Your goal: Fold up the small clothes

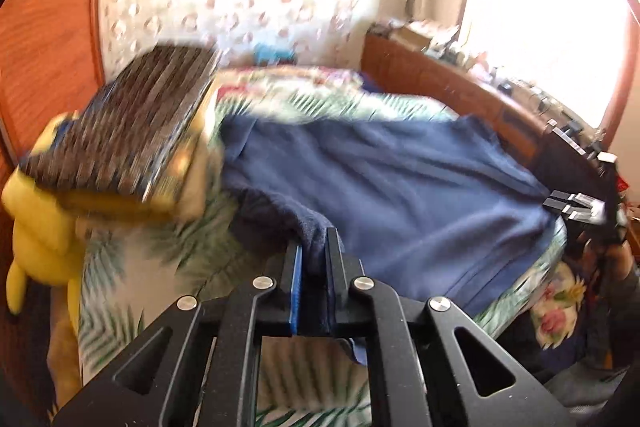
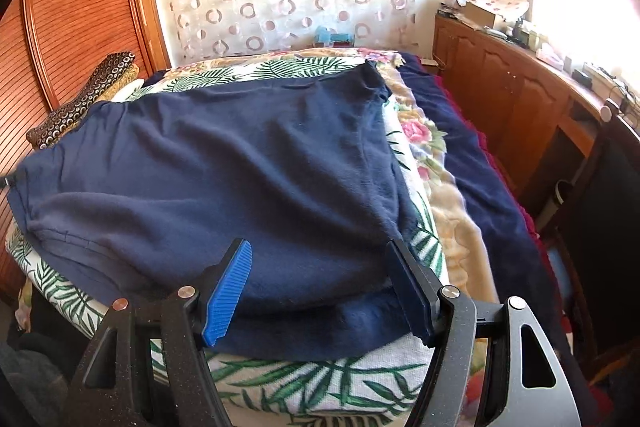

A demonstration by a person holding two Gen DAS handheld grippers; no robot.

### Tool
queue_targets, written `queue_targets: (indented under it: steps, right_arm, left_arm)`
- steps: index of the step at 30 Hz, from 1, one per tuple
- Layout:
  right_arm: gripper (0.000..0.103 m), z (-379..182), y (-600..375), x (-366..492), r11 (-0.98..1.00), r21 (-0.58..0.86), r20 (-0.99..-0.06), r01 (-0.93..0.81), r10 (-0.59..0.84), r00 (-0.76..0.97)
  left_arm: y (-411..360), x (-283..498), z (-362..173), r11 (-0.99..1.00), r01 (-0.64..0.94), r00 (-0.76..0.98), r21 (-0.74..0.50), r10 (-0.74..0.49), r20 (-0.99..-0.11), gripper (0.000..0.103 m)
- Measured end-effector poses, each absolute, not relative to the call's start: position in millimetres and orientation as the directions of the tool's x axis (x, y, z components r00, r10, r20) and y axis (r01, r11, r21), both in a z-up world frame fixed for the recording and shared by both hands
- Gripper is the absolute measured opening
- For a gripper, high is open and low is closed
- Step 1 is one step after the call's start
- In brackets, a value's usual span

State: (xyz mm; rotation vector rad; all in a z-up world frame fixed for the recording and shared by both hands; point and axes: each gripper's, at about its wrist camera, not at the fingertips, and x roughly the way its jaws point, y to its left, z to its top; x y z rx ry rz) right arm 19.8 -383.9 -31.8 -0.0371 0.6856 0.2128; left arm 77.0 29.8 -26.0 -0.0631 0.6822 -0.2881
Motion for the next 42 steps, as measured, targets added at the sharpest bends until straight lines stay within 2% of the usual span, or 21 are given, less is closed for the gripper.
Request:
queue_targets:
  steps: [10, 20, 27, 33, 35, 37, 42]
  right_arm:
    - [0.071, -25.6, -393.7, 7.3, 0.978, 0.066, -0.608, -0.198, 0.197, 0.769]
    - [0.071, -17.5, -417.2, -12.3, 0.977, 0.101, -0.564, -0.187, 0.211, 0.798]
    - [0.071, -14.6, -434.3, -22.7, 0.980, 0.123, -0.544, -0.154, 0.197, 0.816]
    - [0.071, -20.3, -444.2, -20.0, 0.980, 0.134, -0.562, -0.149, 0.199, 0.803]
    - [0.071, -21.5, -445.3, -17.7, 0.980, 0.124, -0.569, -0.155, 0.199, 0.798]
    - [0.071, -20.8, -447.6, -14.8, 0.980, 0.120, -0.575, -0.157, 0.197, 0.794]
    - [0.071, -19.2, -447.3, -6.1, 0.982, 0.117, -0.585, -0.148, 0.189, 0.789]
  left_arm:
    - [-67.2, 121.9, 30.7, 0.886, 0.449, 0.723, -0.115, -0.436, -0.536, 0.010]
    - [-186.6, 150.6, 63.2, 0.767, 0.635, 0.624, -0.089, -0.578, -0.526, 0.009]
    - [-264.5, 153.8, 65.3, 0.678, 0.731, 0.533, -0.079, -0.639, -0.555, 0.010]
    - [-296.6, 168.4, 36.9, 0.653, 0.751, 0.454, -0.095, -0.616, -0.644, 0.011]
    - [-296.0, 169.0, 33.0, 0.644, 0.756, 0.432, -0.120, -0.628, -0.648, 0.020]
    - [-289.9, 168.7, 36.3, 0.642, 0.756, 0.437, -0.131, -0.643, -0.629, 0.050]
    - [-270.1, 170.7, 46.6, 0.658, 0.743, 0.469, -0.123, -0.643, -0.606, 0.054]
